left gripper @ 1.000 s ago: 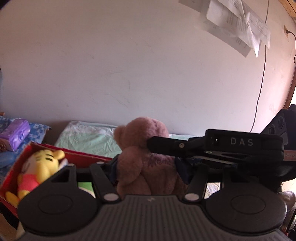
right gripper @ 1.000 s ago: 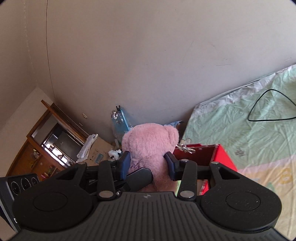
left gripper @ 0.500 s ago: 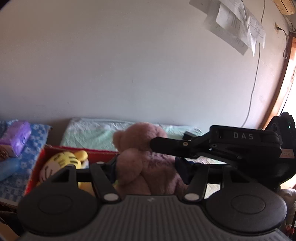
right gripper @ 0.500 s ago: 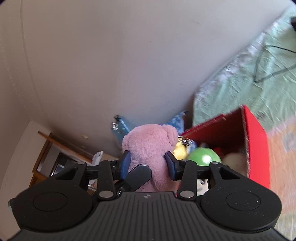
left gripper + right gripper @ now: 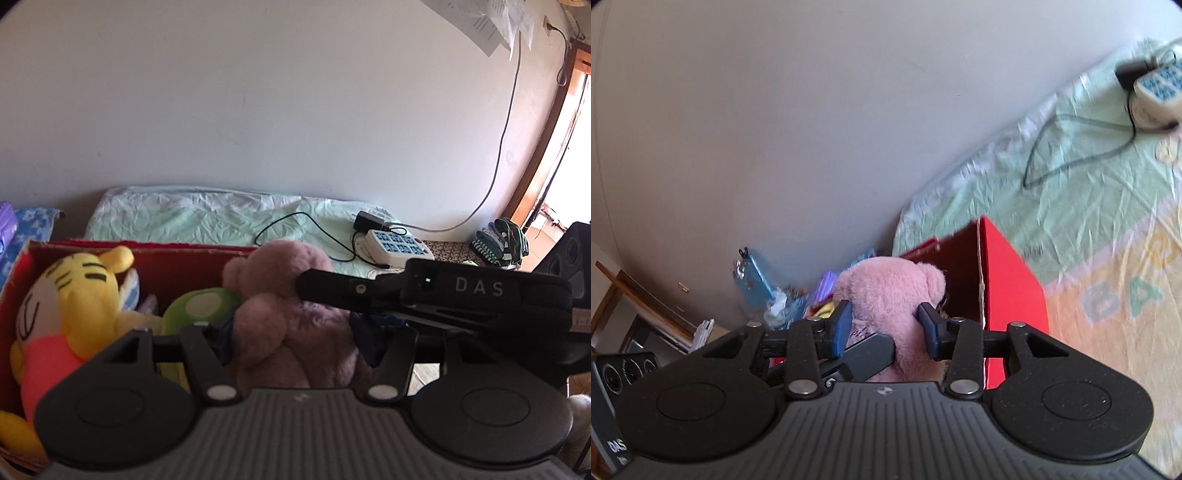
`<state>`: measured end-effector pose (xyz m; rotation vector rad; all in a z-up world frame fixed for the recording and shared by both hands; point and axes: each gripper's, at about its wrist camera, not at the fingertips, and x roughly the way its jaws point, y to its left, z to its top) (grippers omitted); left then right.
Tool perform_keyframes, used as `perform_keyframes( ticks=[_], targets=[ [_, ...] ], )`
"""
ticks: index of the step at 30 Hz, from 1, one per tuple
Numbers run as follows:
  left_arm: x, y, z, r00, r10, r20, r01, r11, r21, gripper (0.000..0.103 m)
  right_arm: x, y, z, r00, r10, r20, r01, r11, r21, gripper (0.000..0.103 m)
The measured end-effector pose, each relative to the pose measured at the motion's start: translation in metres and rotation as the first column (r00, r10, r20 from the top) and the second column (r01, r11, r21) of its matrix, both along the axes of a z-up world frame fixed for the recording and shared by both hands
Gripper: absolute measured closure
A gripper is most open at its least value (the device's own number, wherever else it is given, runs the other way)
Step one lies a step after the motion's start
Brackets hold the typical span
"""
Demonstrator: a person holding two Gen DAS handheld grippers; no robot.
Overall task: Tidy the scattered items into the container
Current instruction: 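Lower the pink teddy bear into the box beside the green bug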
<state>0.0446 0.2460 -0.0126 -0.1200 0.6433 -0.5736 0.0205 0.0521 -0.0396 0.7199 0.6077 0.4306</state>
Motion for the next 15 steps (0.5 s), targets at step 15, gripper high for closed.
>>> perform_keyframes(
  ticks=[15],
  targets=[
    [0.005,-0.013,-0.01,0.996,-0.051,0.069,0.045,0.996,0.08,0.046,0.008,0.008,-0.017,0.996,-0.043,0.085,0.058,0.981,-0.183,0.063]
  ],
)
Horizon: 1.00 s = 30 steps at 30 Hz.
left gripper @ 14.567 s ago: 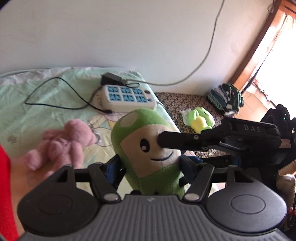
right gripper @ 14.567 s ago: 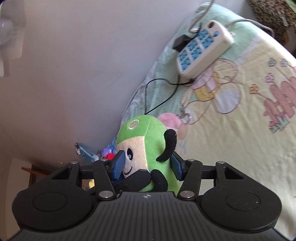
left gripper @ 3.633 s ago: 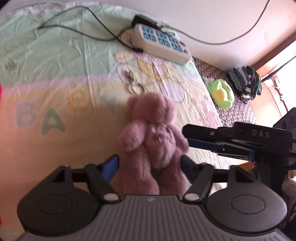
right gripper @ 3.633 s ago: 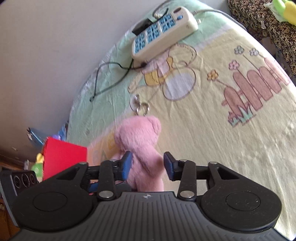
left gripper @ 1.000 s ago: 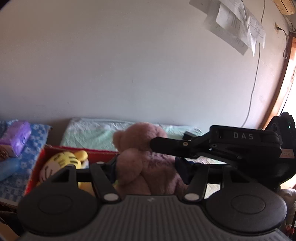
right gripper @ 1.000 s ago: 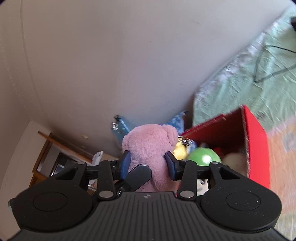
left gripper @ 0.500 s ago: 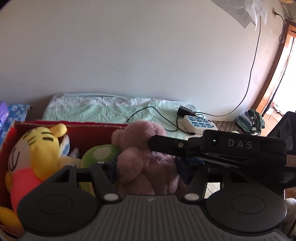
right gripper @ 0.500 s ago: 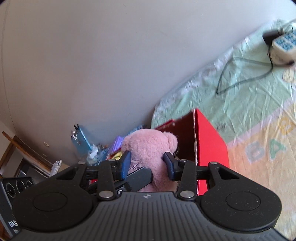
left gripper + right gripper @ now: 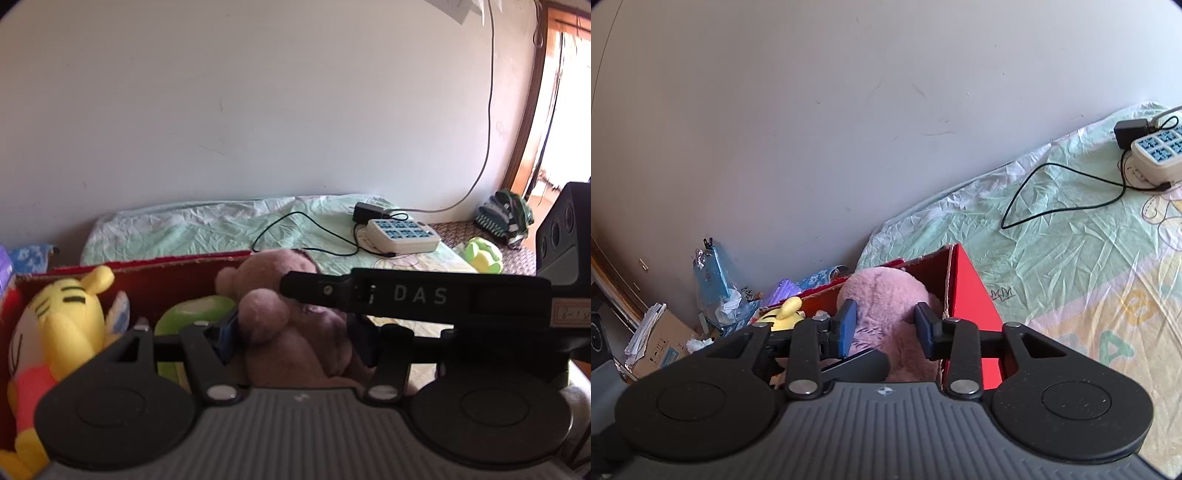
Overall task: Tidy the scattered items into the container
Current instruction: 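Lower the pink teddy bear into the box beside the green bug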
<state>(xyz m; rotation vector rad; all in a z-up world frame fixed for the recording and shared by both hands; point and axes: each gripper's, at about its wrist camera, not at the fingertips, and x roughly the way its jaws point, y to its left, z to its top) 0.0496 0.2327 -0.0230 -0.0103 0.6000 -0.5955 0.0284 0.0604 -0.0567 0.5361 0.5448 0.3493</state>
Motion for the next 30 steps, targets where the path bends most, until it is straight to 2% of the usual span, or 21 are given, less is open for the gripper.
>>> perform_keyframes(
  ticks=[2,5,7,10,12,18,21,25,28,30],
  targets=[
    [-0.003,0.007,0.004,1.0,0.0,-0.009,-0.001,1.0,-0.022,0.044,-0.002,-0.002,0.006,1.0,-0.002,0.011,0.002,1.0,-0.012,0.062],
    [-0.012,0.02,0.012,1.0,0.01,-0.011,-0.01,0.999,-0.051,0.043,-0.008,-0.008,0.016,0.999,-0.002,0.032,0.003,1.0,-0.012,0.052],
    [-0.017,0.027,0.017,1.0,0.016,-0.004,-0.016,0.998,-0.067,0.043,-0.011,-0.012,0.021,1.0,0.009,0.028,-0.009,1.0,-0.004,0.054],
    [-0.023,0.032,0.022,1.0,-0.008,-0.009,0.007,0.996,-0.093,0.043,-0.017,-0.018,0.024,0.999,0.049,-0.012,-0.049,0.999,0.019,0.064],
    [-0.026,0.029,0.021,1.0,-0.023,-0.007,0.022,0.997,-0.079,0.044,-0.024,-0.019,0.024,0.997,0.075,-0.035,-0.075,0.997,0.012,0.072],
    [-0.034,0.023,0.007,0.996,-0.081,-0.038,0.078,0.995,-0.059,0.049,-0.036,-0.016,0.016,0.983,0.113,-0.142,-0.114,0.993,0.0,0.08],
    [-0.041,0.023,0.004,0.994,-0.107,-0.035,0.106,0.994,-0.036,0.049,-0.039,-0.012,0.013,0.979,0.115,-0.168,-0.118,0.993,-0.01,0.08],
    [-0.046,0.035,0.008,0.995,-0.091,-0.032,0.09,0.995,-0.037,0.049,-0.04,-0.012,0.019,0.984,0.096,-0.149,-0.098,0.995,-0.003,0.08],
    [-0.044,0.049,0.018,0.997,-0.067,-0.03,0.064,0.994,-0.087,0.049,-0.034,-0.015,0.027,0.985,0.122,-0.121,-0.114,0.991,0.071,0.08],
    [-0.043,0.054,0.024,0.999,-0.052,-0.018,0.049,0.993,-0.103,0.049,-0.03,-0.008,0.031,0.987,0.126,-0.096,-0.121,0.991,0.054,0.08]
  ],
)
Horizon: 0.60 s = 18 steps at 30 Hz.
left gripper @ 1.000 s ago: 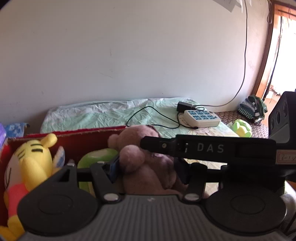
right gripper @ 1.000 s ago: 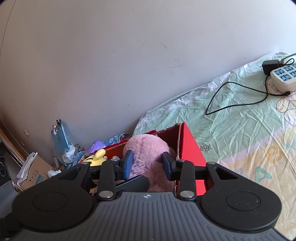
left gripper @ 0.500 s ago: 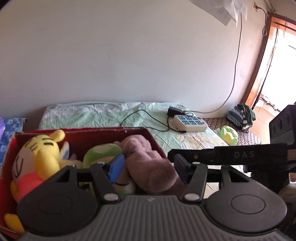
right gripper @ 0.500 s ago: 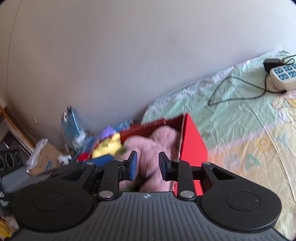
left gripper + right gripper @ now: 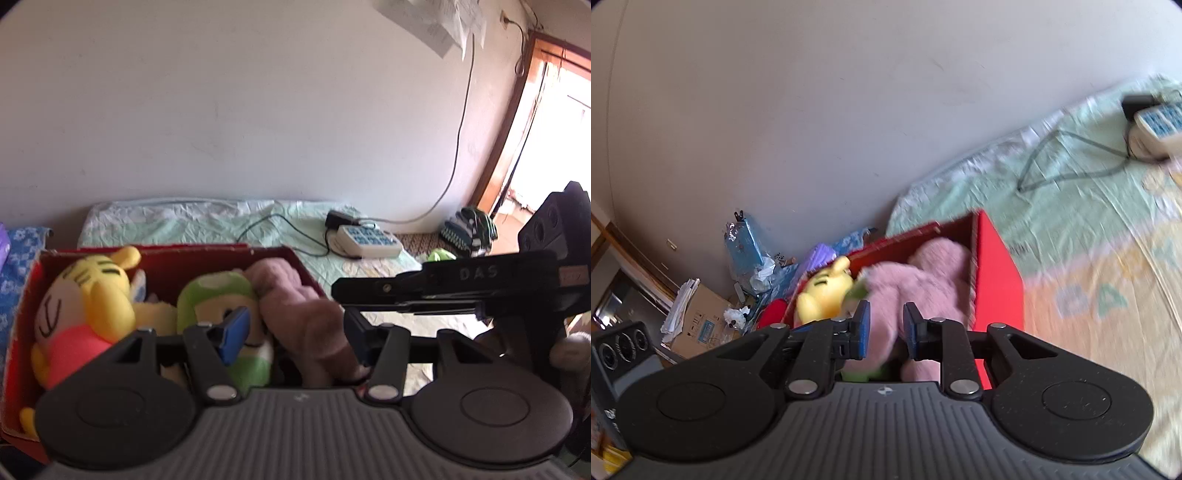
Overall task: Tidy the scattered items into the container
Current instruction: 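Lower the pink teddy bear into the box beside the green bug, then open the right gripper and release the teddy bear in the box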
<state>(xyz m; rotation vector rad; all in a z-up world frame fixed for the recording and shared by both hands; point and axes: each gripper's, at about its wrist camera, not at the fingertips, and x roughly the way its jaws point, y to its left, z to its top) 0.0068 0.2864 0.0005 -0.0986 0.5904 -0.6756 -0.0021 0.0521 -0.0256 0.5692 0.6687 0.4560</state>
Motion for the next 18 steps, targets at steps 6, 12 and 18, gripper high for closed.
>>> perform_keyframes(
  ticks=[6,12,18],
  targets=[
    [0.005,0.009,-0.004,0.999,0.051,-0.014,-0.051,0.999,-0.004,0.049,0.013,0.026,-0.012,0.996,0.065,-0.054,-0.07,0.994,-0.086,0.08],
    [0.017,0.005,-0.026,0.994,0.073,-0.085,-0.071,0.997,0.028,0.05,0.016,0.036,-0.03,0.989,0.074,-0.132,-0.094,0.983,-0.159,0.083],
    [0.029,0.009,-0.032,0.989,0.097,-0.107,-0.095,0.995,0.025,0.052,0.025,0.042,-0.03,0.986,0.063,-0.154,-0.094,0.975,-0.202,0.083]
  ],
)
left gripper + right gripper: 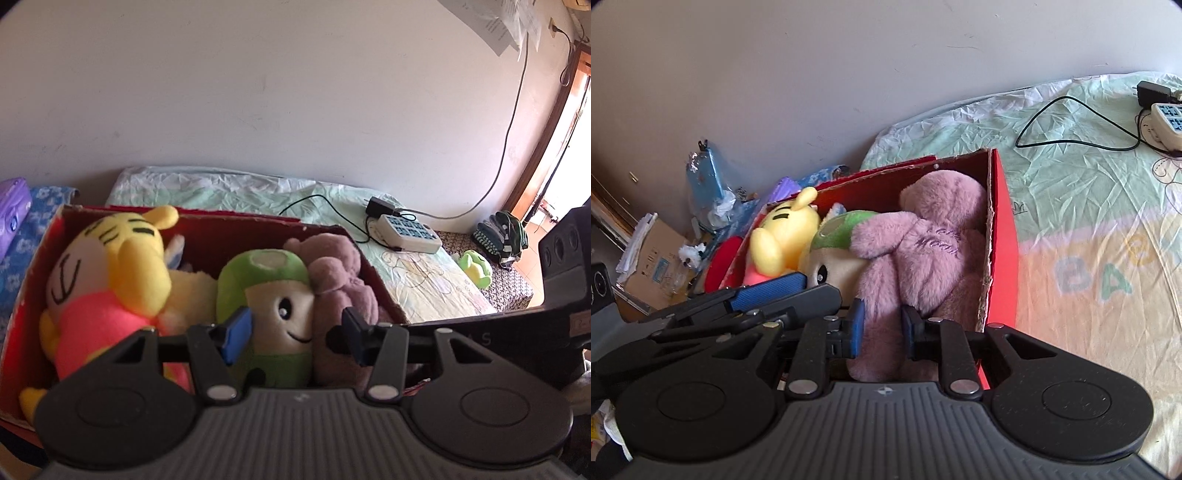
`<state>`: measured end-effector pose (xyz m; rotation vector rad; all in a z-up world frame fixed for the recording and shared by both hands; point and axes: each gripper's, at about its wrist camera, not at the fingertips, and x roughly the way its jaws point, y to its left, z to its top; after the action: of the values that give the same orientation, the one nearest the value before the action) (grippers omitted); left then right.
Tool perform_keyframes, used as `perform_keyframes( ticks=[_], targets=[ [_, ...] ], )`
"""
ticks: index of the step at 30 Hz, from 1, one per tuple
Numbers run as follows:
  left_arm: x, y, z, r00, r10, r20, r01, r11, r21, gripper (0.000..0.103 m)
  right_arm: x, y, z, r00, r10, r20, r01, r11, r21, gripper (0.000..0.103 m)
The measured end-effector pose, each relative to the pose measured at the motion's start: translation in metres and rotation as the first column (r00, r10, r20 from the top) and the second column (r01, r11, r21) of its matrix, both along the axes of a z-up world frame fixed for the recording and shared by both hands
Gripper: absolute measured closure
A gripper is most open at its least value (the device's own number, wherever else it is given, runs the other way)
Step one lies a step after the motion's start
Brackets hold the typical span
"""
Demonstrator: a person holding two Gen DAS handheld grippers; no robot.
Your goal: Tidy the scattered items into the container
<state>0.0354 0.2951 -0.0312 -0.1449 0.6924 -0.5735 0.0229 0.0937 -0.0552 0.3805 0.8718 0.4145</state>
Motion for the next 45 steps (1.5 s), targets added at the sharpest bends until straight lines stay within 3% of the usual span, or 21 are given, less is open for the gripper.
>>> perform_keyframes(
  ticks=[5,11,15,21,24,31,34,40,45],
  targets=[
    [-0.006,0.0,0.003,1.0,-0.01,0.013,0.01,1.0,0.022,0.045,0.0,-0.003,0.006,0.996,-0.015,-0.084,0.015,1.0,-0.002,0.075],
    [-0.007,-0.002,0.002,1.0,0.005,0.013,-0.005,0.999,0.048,0.045,-0.007,-0.008,0.024,0.999,-0.033,-0.015,0.033,0.999,-0.001,0.071],
    [-0.007,-0.007,0.005,1.0,0.016,0.018,-0.017,0.997,0.076,0.041,-0.002,-0.01,0.019,0.999,-0.035,-0.038,0.035,0.999,-0.007,0.069],
    [-0.008,-0.011,0.014,0.996,0.085,0.025,-0.088,0.983,0.164,0.025,-0.014,-0.016,0.035,0.997,-0.079,0.021,0.079,0.997,-0.011,0.068],
    [-0.011,-0.013,0.02,0.989,0.146,0.038,-0.15,0.965,0.215,0.016,-0.02,-0.018,0.042,0.994,-0.1,0.047,0.102,0.994,-0.042,0.063],
    [-0.022,-0.015,0.03,0.955,0.295,0.042,-0.294,0.909,0.295,0.011,-0.031,-0.011,0.047,0.995,-0.045,0.09,0.056,0.991,-0.121,0.056],
    [-0.03,-0.019,0.034,0.939,0.339,0.057,-0.338,0.88,0.332,0.006,-0.035,-0.013,0.05,0.994,-0.038,0.098,0.051,0.99,-0.133,0.045],
    [-0.044,-0.031,0.04,0.892,0.448,0.058,-0.436,0.821,0.368,0.004,-0.048,-0.021,0.054,0.994,-0.006,0.11,0.024,0.986,-0.167,0.037],
    [-0.056,-0.045,0.041,0.846,0.53,0.066,-0.505,0.755,0.418,0.002,-0.061,-0.026,0.055,0.993,-0.002,0.114,0.024,0.981,-0.194,0.026]
  ],
)
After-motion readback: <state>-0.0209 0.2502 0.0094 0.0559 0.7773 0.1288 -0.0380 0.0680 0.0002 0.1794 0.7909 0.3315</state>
